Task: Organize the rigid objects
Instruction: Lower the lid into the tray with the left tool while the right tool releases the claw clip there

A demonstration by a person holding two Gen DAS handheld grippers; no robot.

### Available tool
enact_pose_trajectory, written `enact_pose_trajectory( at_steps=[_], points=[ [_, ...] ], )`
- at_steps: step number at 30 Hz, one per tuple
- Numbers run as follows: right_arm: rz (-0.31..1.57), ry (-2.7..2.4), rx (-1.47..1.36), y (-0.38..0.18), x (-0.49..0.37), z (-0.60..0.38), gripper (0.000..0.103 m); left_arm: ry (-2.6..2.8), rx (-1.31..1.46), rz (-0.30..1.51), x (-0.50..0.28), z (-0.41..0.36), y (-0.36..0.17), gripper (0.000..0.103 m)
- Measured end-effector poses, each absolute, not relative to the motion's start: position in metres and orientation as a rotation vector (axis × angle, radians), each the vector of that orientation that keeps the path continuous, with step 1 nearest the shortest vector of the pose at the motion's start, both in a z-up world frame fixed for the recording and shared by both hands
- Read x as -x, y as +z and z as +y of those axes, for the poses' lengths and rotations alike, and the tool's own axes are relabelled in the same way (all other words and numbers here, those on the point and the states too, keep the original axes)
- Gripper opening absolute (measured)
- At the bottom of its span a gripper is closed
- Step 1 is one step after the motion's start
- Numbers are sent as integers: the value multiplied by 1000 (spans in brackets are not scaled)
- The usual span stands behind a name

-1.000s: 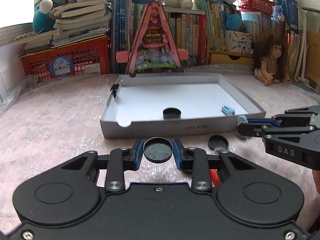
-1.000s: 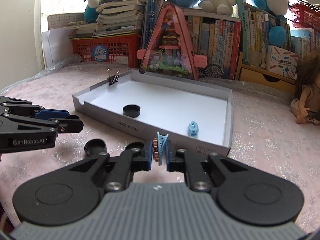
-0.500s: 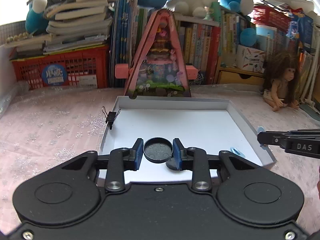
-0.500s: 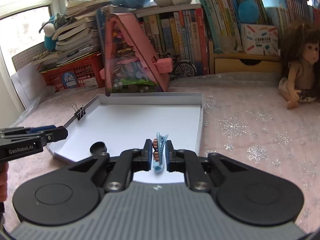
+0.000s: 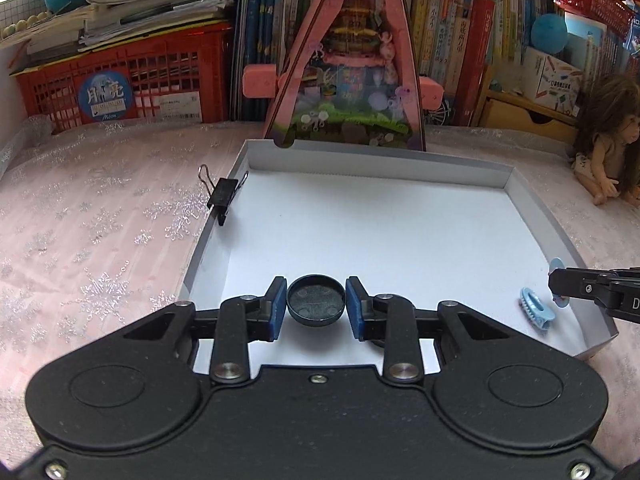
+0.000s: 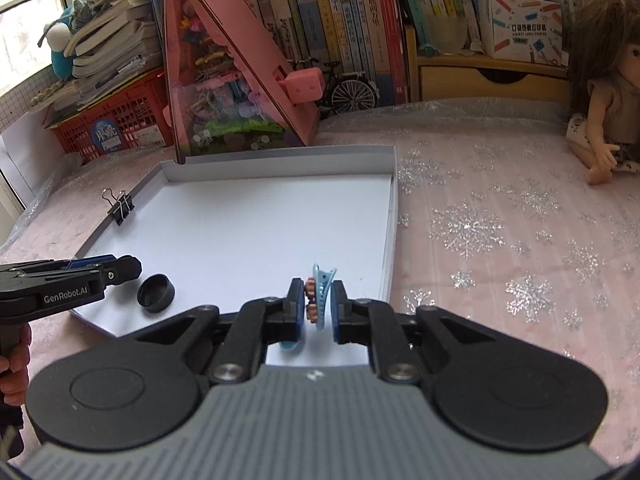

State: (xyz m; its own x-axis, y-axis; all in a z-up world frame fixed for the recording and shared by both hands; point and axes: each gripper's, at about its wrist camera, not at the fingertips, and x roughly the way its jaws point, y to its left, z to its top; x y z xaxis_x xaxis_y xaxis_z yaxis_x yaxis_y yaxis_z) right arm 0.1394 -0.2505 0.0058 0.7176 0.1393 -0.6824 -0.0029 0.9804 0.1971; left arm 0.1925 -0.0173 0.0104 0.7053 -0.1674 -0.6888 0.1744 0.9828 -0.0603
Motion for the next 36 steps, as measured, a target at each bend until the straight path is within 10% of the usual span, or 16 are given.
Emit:
enact_pose_trajectory(
  at_steps=[19, 36],
  points=[
    [788, 87, -167, -2, -142, -247, 17, -185, -46, 752, -189, -24, 4, 30],
    [689, 120, -78, 14, -115, -233, 60, -217, -75, 680, -159, -30, 23, 52]
  ],
)
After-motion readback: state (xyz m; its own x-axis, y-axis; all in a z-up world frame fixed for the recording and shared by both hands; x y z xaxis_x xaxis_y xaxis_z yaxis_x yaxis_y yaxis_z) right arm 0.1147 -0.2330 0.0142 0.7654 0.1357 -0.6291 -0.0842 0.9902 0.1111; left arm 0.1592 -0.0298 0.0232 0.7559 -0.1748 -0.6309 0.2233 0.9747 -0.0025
